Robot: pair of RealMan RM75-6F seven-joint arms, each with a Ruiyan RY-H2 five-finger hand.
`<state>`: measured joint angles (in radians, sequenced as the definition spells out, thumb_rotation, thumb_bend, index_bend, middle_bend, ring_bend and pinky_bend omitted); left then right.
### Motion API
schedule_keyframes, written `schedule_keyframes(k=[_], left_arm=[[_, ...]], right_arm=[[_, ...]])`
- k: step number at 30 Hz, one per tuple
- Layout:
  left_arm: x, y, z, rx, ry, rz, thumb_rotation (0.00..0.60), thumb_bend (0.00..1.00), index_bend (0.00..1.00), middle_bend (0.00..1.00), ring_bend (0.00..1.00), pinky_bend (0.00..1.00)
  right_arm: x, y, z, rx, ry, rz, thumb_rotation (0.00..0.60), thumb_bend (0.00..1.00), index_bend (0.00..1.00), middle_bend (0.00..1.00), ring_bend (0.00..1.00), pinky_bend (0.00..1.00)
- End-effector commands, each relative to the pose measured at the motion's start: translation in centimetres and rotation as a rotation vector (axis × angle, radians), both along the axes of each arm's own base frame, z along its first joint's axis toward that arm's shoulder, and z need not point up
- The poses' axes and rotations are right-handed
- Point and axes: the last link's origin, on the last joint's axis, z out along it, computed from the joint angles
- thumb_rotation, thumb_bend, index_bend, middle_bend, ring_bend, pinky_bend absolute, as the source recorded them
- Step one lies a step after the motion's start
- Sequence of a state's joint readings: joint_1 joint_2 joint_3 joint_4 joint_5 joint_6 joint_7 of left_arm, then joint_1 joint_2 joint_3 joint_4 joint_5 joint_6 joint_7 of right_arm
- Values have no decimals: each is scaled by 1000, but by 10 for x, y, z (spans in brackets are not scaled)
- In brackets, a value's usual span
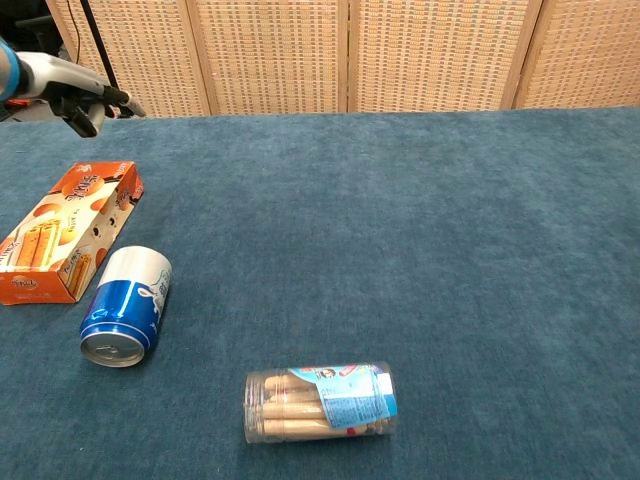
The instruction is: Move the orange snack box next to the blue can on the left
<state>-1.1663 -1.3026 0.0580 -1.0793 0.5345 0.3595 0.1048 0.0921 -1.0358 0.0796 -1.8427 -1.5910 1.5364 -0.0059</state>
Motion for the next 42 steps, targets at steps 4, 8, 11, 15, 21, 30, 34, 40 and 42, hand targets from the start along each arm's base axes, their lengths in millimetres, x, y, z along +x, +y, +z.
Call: schedule_keyframes(k=[4,8,11,15,21,30,34,40,42], left_arm=[[1,1,-23,-70,-23,51,600,1000,94,53,9,48],[-4,-4,-25,-101,-23,73,600,1000,121,119,63,111],[-9,-9,-23,-115,-8,79,600,1000,160,195,121,165],[-14,-14,-19,-118,-3,89,600,1000,188,245,156,243],[-19,-21,-12,-129,-15,120,600,1000,190,270,167,278],[-21,-38,-3,-155,-7,108,600,1000,190,270,167,285],[-23,-43,-3,-174,9,107,600,1000,190,270,167,285],[-22,-51,-8,-211,7,105,600,1000,190,270,167,285],[-22,-55,-10,-226,19,91,600,1000,190,270,167,285]], right_arm=[[0,-1,-1,3,3,0,600,0,0,0,0,0],[1,0,0,1,2,2,600,0,0,0,0,0],[1,1,0,-1,0,4,600,0,0,0,0,0],[2,1,0,1,-1,9,600,0,0,0,0,0],[2,3,1,-2,-4,14,600,0,0,0,0,0],[3,4,2,-3,-8,18,600,0,0,0,0,0],[3,5,2,-4,-10,19,600,0,0,0,0,0],[4,6,3,-5,-10,22,600,0,0,0,0,0],[4,6,3,-5,-11,22,600,0,0,0,0,0]])
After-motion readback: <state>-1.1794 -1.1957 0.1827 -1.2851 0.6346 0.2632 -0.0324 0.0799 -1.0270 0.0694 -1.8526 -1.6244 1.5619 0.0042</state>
